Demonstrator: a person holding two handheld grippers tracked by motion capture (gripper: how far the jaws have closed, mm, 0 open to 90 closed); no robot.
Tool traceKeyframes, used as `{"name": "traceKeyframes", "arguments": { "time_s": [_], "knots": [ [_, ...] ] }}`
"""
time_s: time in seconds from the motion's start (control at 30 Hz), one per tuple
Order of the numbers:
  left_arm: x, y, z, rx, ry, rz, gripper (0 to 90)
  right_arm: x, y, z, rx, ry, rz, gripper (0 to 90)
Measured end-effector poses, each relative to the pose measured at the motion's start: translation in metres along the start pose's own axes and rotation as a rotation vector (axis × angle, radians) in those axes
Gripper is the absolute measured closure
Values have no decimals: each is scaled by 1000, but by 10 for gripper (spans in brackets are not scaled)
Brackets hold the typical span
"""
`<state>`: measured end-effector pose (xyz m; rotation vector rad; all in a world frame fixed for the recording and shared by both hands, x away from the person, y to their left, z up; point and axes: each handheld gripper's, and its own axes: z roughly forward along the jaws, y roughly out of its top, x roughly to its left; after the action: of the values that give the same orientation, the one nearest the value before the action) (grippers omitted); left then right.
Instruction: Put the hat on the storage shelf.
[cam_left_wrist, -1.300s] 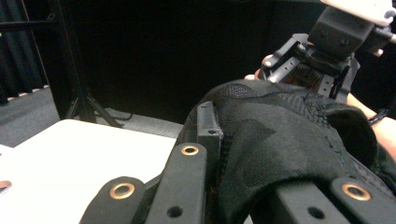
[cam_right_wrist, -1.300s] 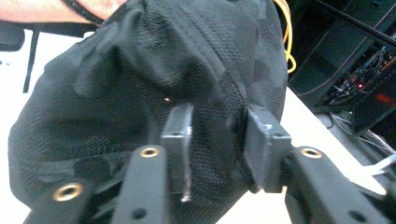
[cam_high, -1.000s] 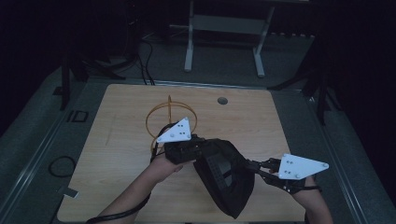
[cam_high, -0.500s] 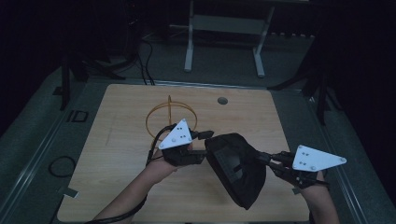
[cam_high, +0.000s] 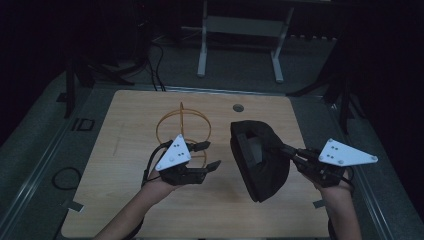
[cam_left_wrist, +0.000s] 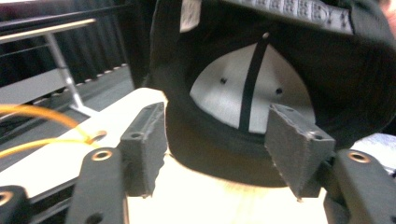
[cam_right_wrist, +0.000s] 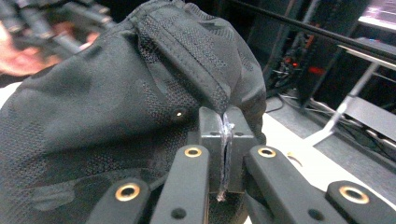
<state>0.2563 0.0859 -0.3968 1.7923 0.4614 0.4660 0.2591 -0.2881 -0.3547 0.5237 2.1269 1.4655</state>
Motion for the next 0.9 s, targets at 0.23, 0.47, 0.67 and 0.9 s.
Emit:
{"name": "traceKeyframes", "arguments": {
  "time_s": [0.23,0.47,0.67,0.9],
  "knots": [
    [10,-20,-20,-13,22,-50,240,-11,15,9,-5,-32,9,888],
    [23,-43,-44,-44,86,-121,134,-19,37,26,-11,-71,5,888],
    [32,-68,-66,-25,138,-155,71,-24,55,44,-21,-86,-3,888],
    [39,-106,-87,-2,225,-208,42,-23,68,64,-23,-90,-8,888]
  ]
}}
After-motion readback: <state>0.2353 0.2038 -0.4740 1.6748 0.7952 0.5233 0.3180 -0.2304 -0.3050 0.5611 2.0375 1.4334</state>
